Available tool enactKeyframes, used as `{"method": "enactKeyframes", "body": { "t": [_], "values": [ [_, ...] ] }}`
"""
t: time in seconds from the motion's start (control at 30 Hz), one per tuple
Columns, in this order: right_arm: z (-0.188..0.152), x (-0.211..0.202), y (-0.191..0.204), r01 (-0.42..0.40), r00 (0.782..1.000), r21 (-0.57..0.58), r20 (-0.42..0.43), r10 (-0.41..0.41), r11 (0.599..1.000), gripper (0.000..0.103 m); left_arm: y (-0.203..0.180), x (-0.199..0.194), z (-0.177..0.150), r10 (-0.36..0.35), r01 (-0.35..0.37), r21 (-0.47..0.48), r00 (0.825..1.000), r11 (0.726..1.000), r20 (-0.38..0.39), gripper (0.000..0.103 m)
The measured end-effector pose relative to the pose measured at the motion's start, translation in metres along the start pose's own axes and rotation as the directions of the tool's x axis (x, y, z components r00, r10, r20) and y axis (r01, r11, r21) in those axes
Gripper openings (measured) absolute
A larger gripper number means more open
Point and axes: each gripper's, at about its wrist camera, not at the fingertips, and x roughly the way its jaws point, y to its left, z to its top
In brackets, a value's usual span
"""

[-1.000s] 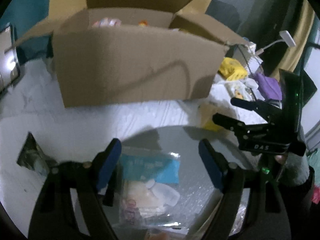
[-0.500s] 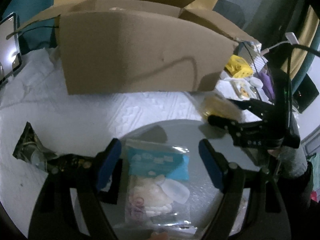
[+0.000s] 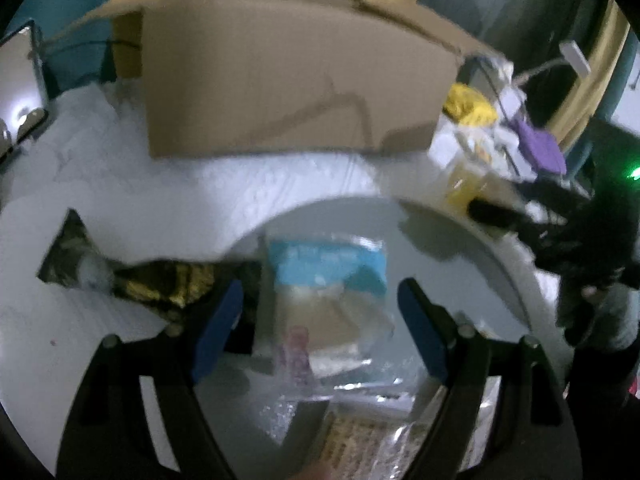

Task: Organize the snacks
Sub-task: 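Grasp the blue-labelled bread bag with the left tool while the right tool grasps a clear pastry pack, then carry both packs into the cardboard box and open both tools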

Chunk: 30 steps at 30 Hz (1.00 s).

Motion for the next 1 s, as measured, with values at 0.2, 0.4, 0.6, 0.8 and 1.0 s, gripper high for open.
{"method": "enactKeyframes", "body": {
  "t": [0.2, 0.4, 0.6, 0.8, 1.0],
  "values": [
    [-0.010, -0.016, 0.004, -0.017, 1.000, 0.028, 0.018, 0.016, 0.999, 0.061, -0.017, 0.015, -0.001, 0.020, -0.017, 0.066, 0.999, 0.998, -0.045, 0.081],
    [-0.017, -0.022, 0.003, -0.024, 0.999, 0.052, 0.034, 0.022, 0.998, 0.061, -0.022, 0.020, 0.000, 0.047, -0.041, 0.112, 0.998, 0.993, -0.046, 0.077],
    [-0.015, -0.036, 0.003, -0.022, 0.997, 0.062, 0.071, 0.018, 0.998, 0.061, -0.018, 0.011, -0.003, 0.048, -0.046, 0.110, 0.999, 0.993, -0.018, 0.059],
    [-0.003, -0.048, 0.008, -0.012, 0.994, 0.052, 0.105, 0.006, 0.999, 0.060, -0.022, -0.016, 0.005, 0.010, -0.017, 0.112, 0.998, 0.994, 0.066, 0.059],
    [0.015, -0.053, 0.017, -0.003, 0.991, 0.036, 0.134, -0.002, 0.999, 0.060, -0.021, -0.045, 0.023, -0.012, -0.007, 0.126, 0.989, 0.992, 0.149, 0.059]
  ]
}}
